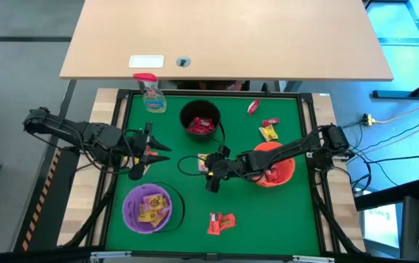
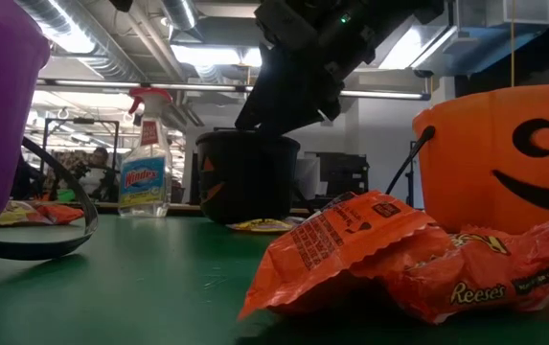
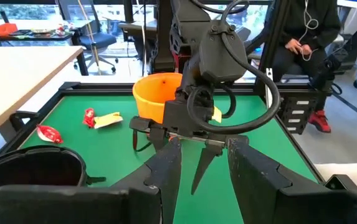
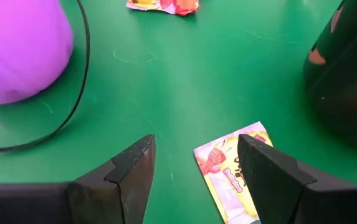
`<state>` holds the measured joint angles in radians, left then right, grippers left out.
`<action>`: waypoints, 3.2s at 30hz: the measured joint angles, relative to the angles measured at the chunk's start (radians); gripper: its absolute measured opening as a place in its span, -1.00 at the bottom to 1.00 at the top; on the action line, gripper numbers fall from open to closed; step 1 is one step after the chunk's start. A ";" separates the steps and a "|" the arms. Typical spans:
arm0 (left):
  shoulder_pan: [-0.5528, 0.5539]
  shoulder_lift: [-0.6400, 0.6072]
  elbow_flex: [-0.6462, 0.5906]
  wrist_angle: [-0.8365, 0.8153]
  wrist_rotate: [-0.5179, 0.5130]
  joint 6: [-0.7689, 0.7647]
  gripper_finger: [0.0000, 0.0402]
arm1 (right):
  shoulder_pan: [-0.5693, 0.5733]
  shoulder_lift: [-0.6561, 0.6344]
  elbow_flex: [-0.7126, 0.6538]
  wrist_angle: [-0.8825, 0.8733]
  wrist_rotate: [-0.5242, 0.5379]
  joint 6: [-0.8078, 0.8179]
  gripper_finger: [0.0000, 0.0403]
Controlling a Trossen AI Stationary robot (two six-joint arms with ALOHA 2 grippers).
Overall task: Sort candy
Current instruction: Put the yellow candy into the violet bucket
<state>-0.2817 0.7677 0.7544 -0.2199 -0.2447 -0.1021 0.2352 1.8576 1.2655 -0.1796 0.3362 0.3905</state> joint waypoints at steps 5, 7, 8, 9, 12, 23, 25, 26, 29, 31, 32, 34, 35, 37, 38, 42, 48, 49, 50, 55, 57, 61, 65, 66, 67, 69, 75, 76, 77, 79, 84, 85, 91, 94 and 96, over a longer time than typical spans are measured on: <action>0.000 0.000 0.000 -0.001 0.000 0.000 -0.39 | 0.000 0.000 0.000 -0.001 0.000 0.010 0.12; 0.000 0.000 0.000 -0.001 -0.002 0.000 -0.39 | 0.000 0.000 0.000 -0.001 0.000 0.010 0.12; 0.000 0.000 0.000 -0.001 -0.007 0.000 -0.39 | 0.000 0.000 0.000 -0.001 0.000 0.010 0.12; 0.000 0.000 0.000 -0.001 -0.013 0.000 -0.39 | 0.000 0.000 0.000 -0.001 0.003 0.010 0.12; 0.000 0.000 0.000 -0.003 -0.039 0.000 -0.39 | 0.000 0.000 0.000 -0.001 0.011 0.010 0.12; 0.000 0.000 0.000 -0.005 -0.042 0.002 -0.39 | 0.000 0.030 0.000 0.022 0.011 0.028 0.12; 0.000 0.000 0.000 -0.007 -0.038 0.000 -0.39 | 0.000 0.032 0.000 0.022 0.011 0.028 0.12; 0.000 0.000 0.000 -0.007 -0.032 -0.001 -0.39 | 0.000 0.034 0.000 0.020 0.010 0.028 0.12; 0.000 0.000 0.000 -0.006 -0.029 -0.002 -0.39 | 0.000 0.034 0.000 0.021 0.008 0.028 0.12; 0.000 0.000 0.000 -0.006 -0.029 -0.002 -0.39 | 0.000 0.034 0.000 0.021 0.008 0.027 0.12; 0.000 0.000 0.000 -0.006 -0.029 -0.002 -0.39 | 0.000 0.034 0.000 0.021 0.008 0.026 0.12; 0.000 0.000 0.000 -0.006 -0.027 -0.004 -0.39 | 0.000 0.034 0.000 0.021 0.008 0.025 0.12; 0.000 0.000 0.000 -0.005 -0.027 -0.009 -0.39 | 0.000 0.034 0.000 0.021 0.008 0.025 0.12; 0.000 0.000 0.000 -0.005 -0.027 -0.022 -0.39 | 0.000 0.034 0.000 0.021 0.008 0.025 0.12; 0.000 0.000 0.000 -0.005 -0.027 -0.023 -0.39 | 0.000 0.034 0.000 0.021 0.008 0.025 0.12; 0.000 0.000 0.000 -0.004 -0.027 -0.023 -0.39 | 0.000 0.034 0.000 0.021 0.011 0.025 0.12; 0.000 0.000 0.000 -0.002 -0.027 -0.023 -0.39 | -0.040 0.042 0.000 0.015 0.012 0.047 0.12; 0.000 0.000 0.000 -0.003 -0.027 -0.023 -0.39 | -0.047 0.043 0.000 0.013 0.011 0.047 0.12; 0.000 0.000 0.000 -0.002 -0.027 -0.023 -0.39 | -0.054 0.043 0.000 0.013 0.009 0.047 0.12; 0.000 0.000 0.000 -0.003 -0.027 -0.026 -0.39 | -0.068 0.043 0.000 0.015 -0.025 0.046 0.12; 0.000 0.000 0.000 -0.003 -0.027 -0.026 -0.39 | -0.068 0.043 0.000 0.018 -0.025 0.037 0.12; 0.000 0.000 0.000 -0.004 -0.027 -0.026 -0.39 | -0.068 0.043 0.000 0.018 -0.025 0.027 0.12; 0.000 0.000 0.000 -0.004 -0.027 -0.026 -0.39 | -0.066 0.043 0.000 0.018 -0.027 -0.010 0.12; 0.000 0.000 0.000 -0.004 -0.027 -0.026 -0.39 | -0.066 0.043 0.000 0.018 -0.035 -0.025 0.12; 0.000 0.000 0.000 -0.004 -0.027 -0.026 -0.39 | -0.066 0.043 0.000 0.018 -0.042 -0.031 0.12; 0.000 0.000 0.000 -0.005 -0.027 -0.026 -0.39 | -0.066 0.043 0.000 0.017 -0.049 -0.051 0.12; 0.000 0.000 0.000 -0.005 -0.027 -0.026 -0.39 | -0.073 0.043 0.000 0.012 -0.070 -0.104 0.16; 0.000 0.000 0.000 -0.005 -0.027 -0.026 -0.39 | -0.074 0.043 0.000 0.003 -0.076 -0.104 0.19; 0.000 0.000 0.000 -0.005 -0.027 -0.026 -0.39 | -0.074 0.043 0.000 -0.009 -0.076 -0.105 0.23; 0.000 0.000 0.000 -0.005 -0.027 -0.026 -0.39 | -0.080 0.053 0.000 -0.011 -0.068 -0.107 0.34; 0.000 0.001 0.000 -0.006 -0.027 -0.029 -0.39 | -0.093 0.078 0.002 -0.005 -0.056 -0.106 0.62; 0.000 0.001 0.000 -0.006 -0.027 -0.030 -0.39 | -0.098 0.080 0.000 -0.017 -0.054 -0.106 0.66; 0.000 0.001 0.001 -0.008 -0.027 -0.045 -0.39 | -0.106 0.137 0.036 -0.056 -0.048 -0.108 0.76; 0.000 0.006 0.002 -0.013 -0.027 -0.048 -0.39 | -0.105 0.169 0.066 -0.130 -0.031 -0.119 0.76; 0.000 0.010 0.002 -0.020 -0.027 -0.049 -0.39 | -0.105 0.193 0.092 -0.136 -0.032 -0.127 0.76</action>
<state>-0.2821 0.7779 0.7559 -0.2403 -0.2722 -0.1509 0.1303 2.0503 1.3574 -0.3155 0.3045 0.2630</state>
